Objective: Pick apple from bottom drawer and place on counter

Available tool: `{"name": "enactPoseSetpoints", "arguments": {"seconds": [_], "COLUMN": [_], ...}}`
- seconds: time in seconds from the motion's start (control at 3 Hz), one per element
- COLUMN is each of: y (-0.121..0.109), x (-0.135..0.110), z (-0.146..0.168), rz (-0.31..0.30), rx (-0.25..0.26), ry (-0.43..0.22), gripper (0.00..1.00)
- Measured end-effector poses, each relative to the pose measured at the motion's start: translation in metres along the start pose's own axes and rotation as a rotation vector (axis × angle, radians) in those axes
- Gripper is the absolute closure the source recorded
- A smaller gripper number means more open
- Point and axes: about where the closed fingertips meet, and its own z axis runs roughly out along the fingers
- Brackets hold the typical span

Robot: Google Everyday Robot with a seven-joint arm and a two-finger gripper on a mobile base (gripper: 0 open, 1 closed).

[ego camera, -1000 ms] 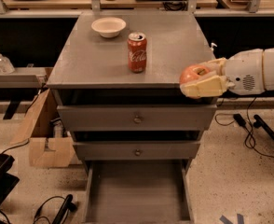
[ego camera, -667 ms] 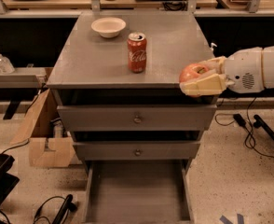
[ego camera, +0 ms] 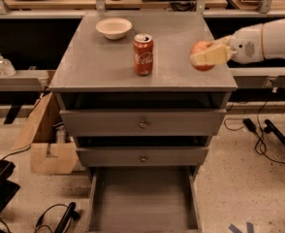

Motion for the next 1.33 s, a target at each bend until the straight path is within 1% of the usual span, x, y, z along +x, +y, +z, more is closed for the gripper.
{"name": "enactPoseSetpoints", "arguments": {"seconds": [0.33,0.67,1.0,1.33], "y": [-0.048,-0.084,-0.113,-0.142], "x": [-0.015,-0.042,-0.069,-0.063], "z": [0.019,0.032,0.042,0.059], "rz": [0.007,-0.026,-0.084,-0.087], "rx": [0.019,0.056,0.112,0.165], "ry": [-0.018,-0.071,-0.101,-0.08], "gripper": [1.0,1.0,1.0,1.0]}}
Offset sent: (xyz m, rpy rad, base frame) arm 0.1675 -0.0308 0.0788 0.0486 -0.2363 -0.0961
